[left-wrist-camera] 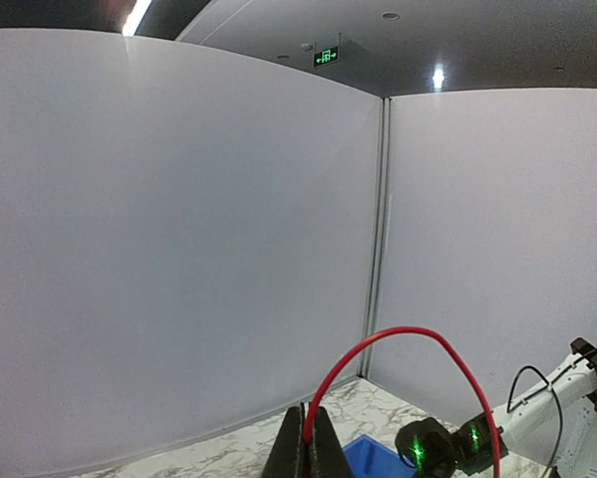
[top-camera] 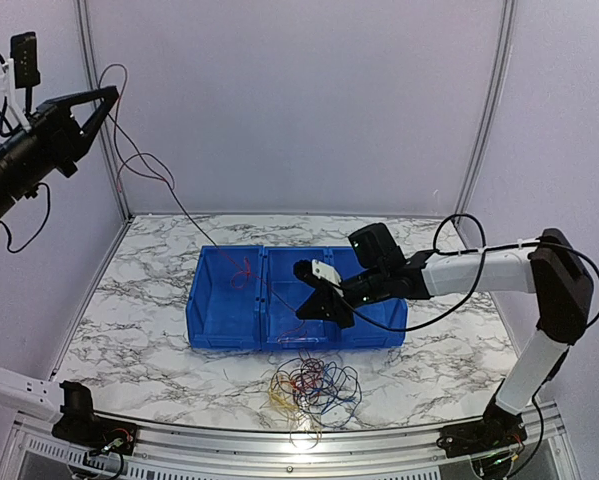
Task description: Untangle the cables
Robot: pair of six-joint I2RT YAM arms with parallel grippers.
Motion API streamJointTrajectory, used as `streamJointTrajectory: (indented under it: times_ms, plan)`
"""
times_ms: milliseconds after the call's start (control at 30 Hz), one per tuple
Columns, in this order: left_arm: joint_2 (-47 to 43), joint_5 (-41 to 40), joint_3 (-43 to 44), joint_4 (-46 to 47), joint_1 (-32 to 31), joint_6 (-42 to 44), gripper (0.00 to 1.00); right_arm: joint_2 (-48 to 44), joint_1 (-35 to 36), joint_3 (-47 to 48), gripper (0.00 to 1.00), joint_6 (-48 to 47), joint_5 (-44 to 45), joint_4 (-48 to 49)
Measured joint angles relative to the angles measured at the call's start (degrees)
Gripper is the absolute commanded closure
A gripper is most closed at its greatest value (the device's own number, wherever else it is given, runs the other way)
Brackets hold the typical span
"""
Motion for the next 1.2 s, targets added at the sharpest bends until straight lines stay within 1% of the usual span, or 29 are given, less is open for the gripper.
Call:
streamJointTrajectory:
  times_ms: [133,333,500,633,867,967,1100,1200]
  plan:
    - [1.05,-4.26,5.88,-1.44,0.00,4.15,1.00,2.56,-0.02,0.09,1.00,-0.02,0.50,0.07]
    - [1.31,-9.38,14.14,-1.88,0.00,10.91,1.00,2.80,-0.07,0.28,1.00,-0.02,0.92,0.37]
    - [1.31,-11.08,16.15,-1.97,0.00,13.94,1.00,3.56,-0.07,1.14,1.00,-0.02,1.03,0.35]
    - [0.92,-11.63,14.01,-1.84,0.00,14.60,1.00,3.74,-0.11,1.44,1.00,-0.04,1.20,0.07]
    - [-0.42,-11.96,2.58,-1.57,0.00,12.66,1.00,2.19,-0.09,2.27,1.00,-0.04,1.05,-2.84]
    - [0.04,-11.91,-0.96,-1.90,0.00,11.45,1.00,0.90,0.20,3.39,1.00,0.00,0.72,-3.87]
    - [1.09,-12.55,-3.10,-1.99,0.00,11.06,1.00,0.20,0.55,7.28,1.00,0.48,-0.39,-5.92]
    - [1.53,-14.03,-3.13,-1.75,0.00,11.52,1.00,0.28,1.46,12.52,1.00,1.31,-0.31,-7.54]
